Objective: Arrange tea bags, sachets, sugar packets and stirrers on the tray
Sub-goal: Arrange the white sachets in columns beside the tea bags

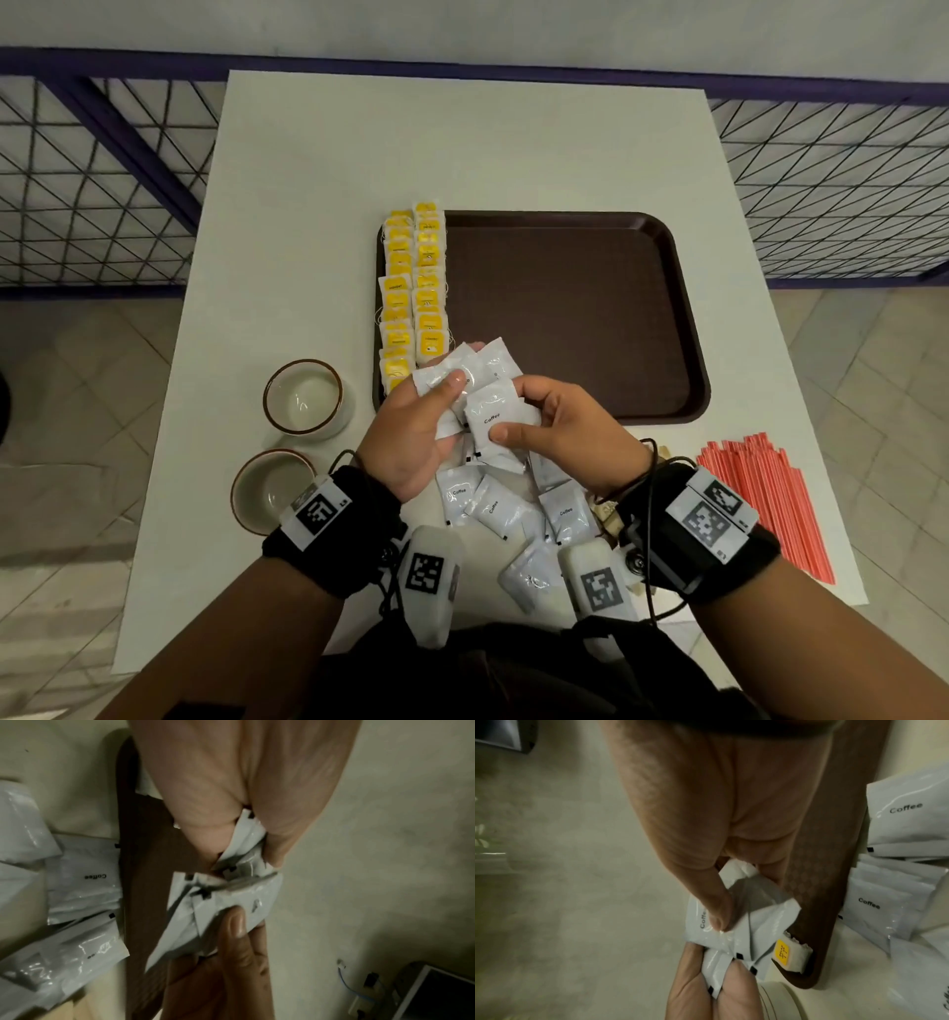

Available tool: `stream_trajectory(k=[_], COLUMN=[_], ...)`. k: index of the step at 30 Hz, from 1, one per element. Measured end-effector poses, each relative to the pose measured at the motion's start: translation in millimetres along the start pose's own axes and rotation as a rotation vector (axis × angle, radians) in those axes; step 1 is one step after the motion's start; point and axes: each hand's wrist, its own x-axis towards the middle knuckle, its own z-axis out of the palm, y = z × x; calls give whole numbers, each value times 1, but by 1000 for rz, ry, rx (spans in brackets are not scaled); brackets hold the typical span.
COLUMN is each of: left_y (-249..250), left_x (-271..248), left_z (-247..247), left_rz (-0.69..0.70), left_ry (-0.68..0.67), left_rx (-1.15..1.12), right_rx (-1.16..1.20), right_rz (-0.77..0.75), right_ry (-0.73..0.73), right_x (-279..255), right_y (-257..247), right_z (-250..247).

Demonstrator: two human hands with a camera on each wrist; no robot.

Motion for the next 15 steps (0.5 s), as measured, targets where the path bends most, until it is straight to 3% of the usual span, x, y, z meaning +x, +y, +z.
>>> stream_trajectory(k=[10,15], left_y=[21,12], left_x=[6,6], left_z=[-9,-1], left_rz=[93,50], left_ry=[36,-5], left_rx=[-134,6], right_rx=[95,172], right_rz=[-68,-67], right_ry=[21,5], right_x=[-17,-15], right_y=[-12,-16], right_z=[-27,-13])
